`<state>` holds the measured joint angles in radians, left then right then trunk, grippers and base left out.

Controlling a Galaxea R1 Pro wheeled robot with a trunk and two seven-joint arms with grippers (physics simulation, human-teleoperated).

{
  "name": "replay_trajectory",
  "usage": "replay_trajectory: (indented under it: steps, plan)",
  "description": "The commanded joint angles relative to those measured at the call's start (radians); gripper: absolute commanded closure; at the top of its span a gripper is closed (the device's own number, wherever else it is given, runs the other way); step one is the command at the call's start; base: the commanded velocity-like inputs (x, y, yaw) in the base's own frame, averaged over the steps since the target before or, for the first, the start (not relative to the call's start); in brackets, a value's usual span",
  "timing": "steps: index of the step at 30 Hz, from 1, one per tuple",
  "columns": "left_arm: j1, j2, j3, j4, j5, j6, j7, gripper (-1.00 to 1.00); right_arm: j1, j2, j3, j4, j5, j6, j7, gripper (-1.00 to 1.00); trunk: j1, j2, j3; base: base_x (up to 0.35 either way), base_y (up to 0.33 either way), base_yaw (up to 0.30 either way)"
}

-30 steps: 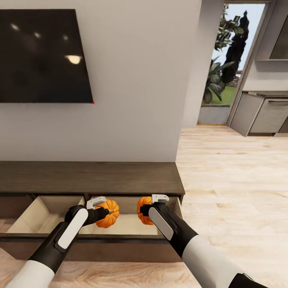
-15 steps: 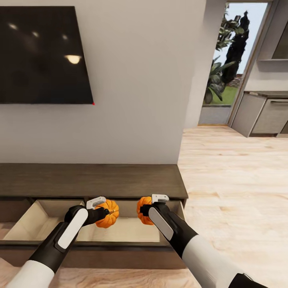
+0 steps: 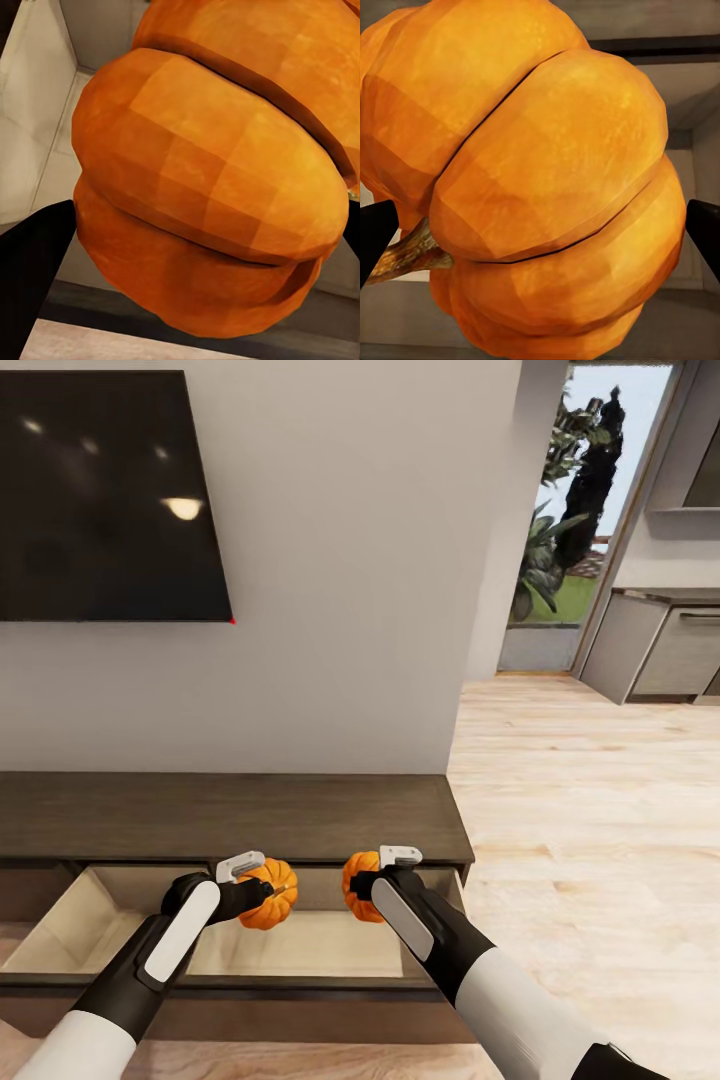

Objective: Place each of the two pumpkins and all three candles from the living room inside a cabinet in the living room (use any cabinet), then make sure every cabinet is closed, and position the cauldron so it is next to a table in the living room.

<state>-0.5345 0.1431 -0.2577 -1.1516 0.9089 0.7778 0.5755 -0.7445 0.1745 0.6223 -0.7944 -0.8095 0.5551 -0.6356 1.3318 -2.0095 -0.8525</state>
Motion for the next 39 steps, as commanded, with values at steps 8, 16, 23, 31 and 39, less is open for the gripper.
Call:
replay_trajectory:
  steps: [8, 16, 23, 31, 39]
  plan:
    - [-0.001, 0.001, -0.003, -0.001, 0.01, 0.0, 0.01, 1.0, -0.001, 0.0, 0.002, 0.0, -0.007, 0.002, -0.009, 1.0, 0.019, -0.035, -0.017, 0.0, 0.0, 0.0]
    - [-0.001, 0.003, -0.003, 0.001, 0.007, -0.004, 0.011, 1.0, -0.002, 0.0, 0.002, 0.002, -0.007, 0.002, -0.009, 1.0, 0.05, -0.091, -0.042, 0.0, 0.0, 0.0]
    - [-0.001, 0.003, -0.028, 0.008, 0.0, -0.051, 0.01, 1.0, -0.002, 0.0, 0.002, 0.006, -0.01, 0.003, -0.01, 1.0, 0.077, -0.14, -0.064, 0.0, 0.0, 0.0]
    - [-0.001, 0.0, -0.049, 0.011, -0.04, -0.104, 0.011, 1.0, -0.002, 0.0, 0.002, 0.009, -0.011, 0.005, -0.012, 1.0, 0.107, -0.196, -0.089, 0.0, 0.0, 0.0]
    - [-0.001, 0.0, -0.049, 0.015, -0.042, -0.106, 0.01, 1.0, -0.002, 0.0, 0.001, 0.011, -0.01, 0.004, -0.012, 1.0, 0.138, -0.252, -0.114, 0.0, 0.0, 0.0]
